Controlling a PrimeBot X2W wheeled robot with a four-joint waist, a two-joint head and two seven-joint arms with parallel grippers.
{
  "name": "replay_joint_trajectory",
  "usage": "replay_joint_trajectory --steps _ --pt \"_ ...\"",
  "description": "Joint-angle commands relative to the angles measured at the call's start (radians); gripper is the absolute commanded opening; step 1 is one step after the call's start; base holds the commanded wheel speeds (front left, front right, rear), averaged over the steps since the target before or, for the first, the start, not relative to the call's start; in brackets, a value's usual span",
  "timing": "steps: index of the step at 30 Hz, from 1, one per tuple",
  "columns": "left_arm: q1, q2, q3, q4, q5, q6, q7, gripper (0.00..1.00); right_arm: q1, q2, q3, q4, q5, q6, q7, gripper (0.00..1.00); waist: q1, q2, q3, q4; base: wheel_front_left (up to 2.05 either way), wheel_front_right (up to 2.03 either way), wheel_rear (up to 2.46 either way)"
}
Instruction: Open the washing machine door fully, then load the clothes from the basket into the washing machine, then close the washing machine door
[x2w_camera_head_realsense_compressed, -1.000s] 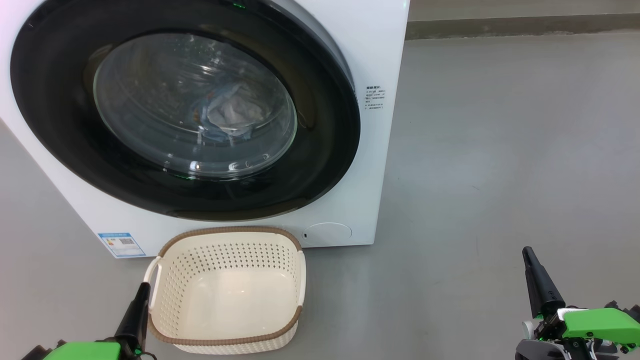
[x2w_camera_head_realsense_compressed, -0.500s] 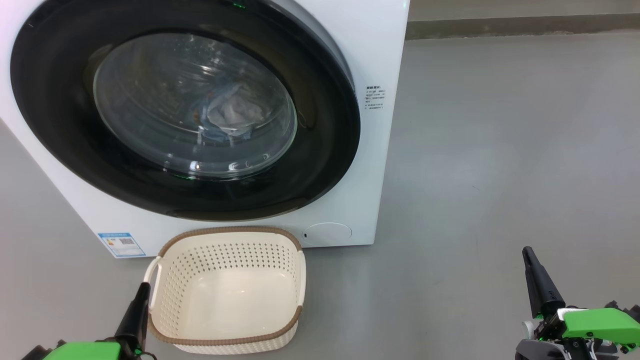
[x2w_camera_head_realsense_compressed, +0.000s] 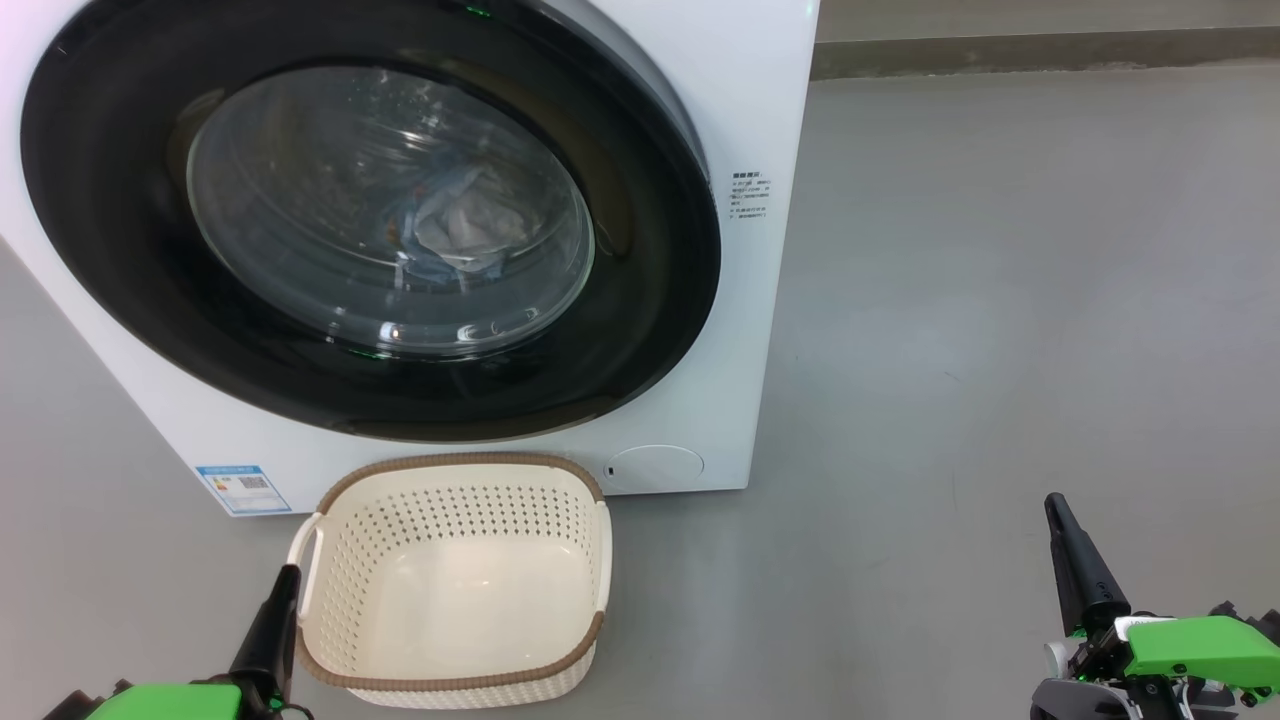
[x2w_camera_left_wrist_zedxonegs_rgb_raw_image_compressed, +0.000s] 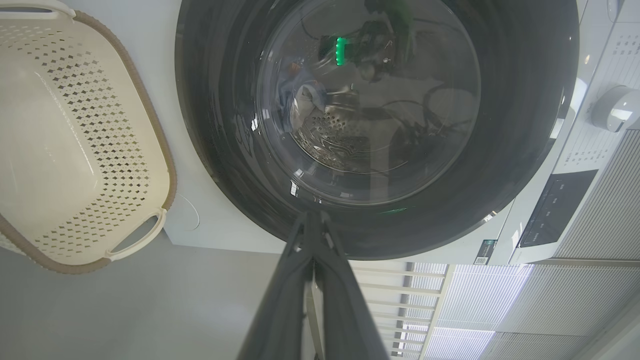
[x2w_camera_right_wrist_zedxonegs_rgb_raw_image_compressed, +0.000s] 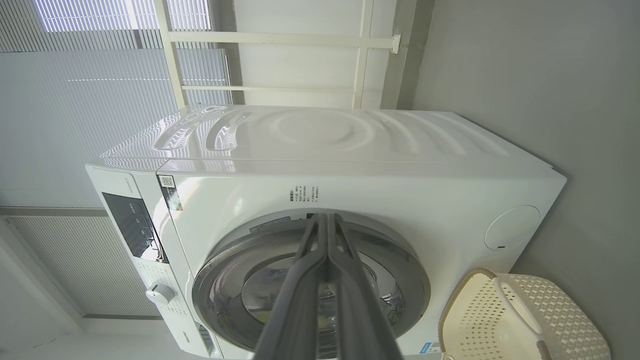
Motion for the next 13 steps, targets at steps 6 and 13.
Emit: replay_joint_trajectory --steps 6,13 --pt "-0.041 0.013 0.034 -0.03 -0.008 -0.003 0.006 0.0 -0.01 -0.003 0.021 -0.03 0.003 0.002 0.008 0.0 0.0 -0.0001 0.0 0.0 0.0 0.0 0.0" --pt "-0.041 0.013 0.033 -0.03 -0.008 -0.003 0.006 0.0 -0.01 -0.003 0.021 -0.03 0.003 0.002 0.008 0.0 0.0 -0.0001 0.0 0.0 0.0 0.0 0.0"
